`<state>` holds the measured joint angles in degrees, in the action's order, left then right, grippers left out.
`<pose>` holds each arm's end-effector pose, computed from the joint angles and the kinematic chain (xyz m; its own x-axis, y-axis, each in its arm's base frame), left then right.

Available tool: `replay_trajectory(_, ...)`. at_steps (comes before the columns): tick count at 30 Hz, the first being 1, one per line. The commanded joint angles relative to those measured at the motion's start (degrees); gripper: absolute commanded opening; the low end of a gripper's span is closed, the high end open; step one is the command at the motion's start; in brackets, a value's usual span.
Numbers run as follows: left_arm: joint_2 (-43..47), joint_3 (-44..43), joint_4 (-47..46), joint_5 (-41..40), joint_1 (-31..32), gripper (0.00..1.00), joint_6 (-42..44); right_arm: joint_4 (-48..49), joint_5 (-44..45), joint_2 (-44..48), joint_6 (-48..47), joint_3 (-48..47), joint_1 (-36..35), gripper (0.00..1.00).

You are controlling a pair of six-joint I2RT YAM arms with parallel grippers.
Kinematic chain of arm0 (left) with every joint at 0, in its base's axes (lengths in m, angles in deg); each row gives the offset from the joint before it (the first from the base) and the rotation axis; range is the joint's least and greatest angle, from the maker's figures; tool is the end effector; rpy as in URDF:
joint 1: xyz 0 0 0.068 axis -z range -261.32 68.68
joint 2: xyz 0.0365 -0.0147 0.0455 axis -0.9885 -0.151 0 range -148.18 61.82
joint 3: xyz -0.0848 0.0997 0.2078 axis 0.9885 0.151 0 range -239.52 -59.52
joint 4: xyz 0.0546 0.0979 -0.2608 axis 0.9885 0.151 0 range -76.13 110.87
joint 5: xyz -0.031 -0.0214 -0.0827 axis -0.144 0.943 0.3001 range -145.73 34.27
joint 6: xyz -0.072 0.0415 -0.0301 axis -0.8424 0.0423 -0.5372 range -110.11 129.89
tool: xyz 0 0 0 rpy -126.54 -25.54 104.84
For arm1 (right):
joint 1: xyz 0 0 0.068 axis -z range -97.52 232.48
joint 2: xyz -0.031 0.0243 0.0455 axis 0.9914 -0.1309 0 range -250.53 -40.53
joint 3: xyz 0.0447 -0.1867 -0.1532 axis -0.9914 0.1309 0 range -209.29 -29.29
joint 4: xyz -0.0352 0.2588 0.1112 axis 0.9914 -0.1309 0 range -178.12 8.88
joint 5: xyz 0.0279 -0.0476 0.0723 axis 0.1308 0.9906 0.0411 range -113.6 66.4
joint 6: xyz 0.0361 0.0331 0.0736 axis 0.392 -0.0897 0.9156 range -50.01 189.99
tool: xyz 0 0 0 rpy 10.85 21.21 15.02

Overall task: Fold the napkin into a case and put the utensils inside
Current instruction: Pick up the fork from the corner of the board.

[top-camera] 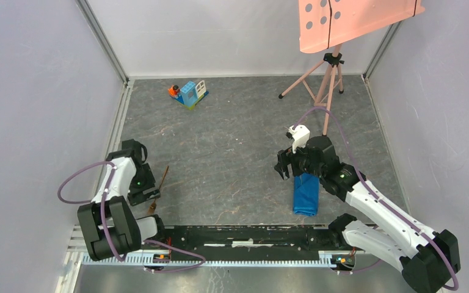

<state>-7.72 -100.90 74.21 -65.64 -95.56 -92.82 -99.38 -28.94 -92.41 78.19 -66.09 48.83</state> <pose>0.1973 0.0641 0.1092 0.4540 -0.8761 -0.1621 -0.8908 -0.4499 -0.0635 0.2264 0.1595 0.2033 -0.5408 -0.1894 -0.8195 -0.5448 0.8212 0.1698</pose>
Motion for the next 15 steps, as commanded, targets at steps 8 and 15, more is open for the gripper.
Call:
replay_trajectory(8,1.58,9.98,-7.35,0.44,-4.18,0.63,-4.39,-0.11,1.06,0.0,-0.65,-0.82,-0.27,0.81)
replay_trajectory(15,0.28,11.68,-9.89,-2.59,-5.79,0.39,-1.11,-0.68,1.87,0.26,-0.64,-1.04,-0.23,0.81)
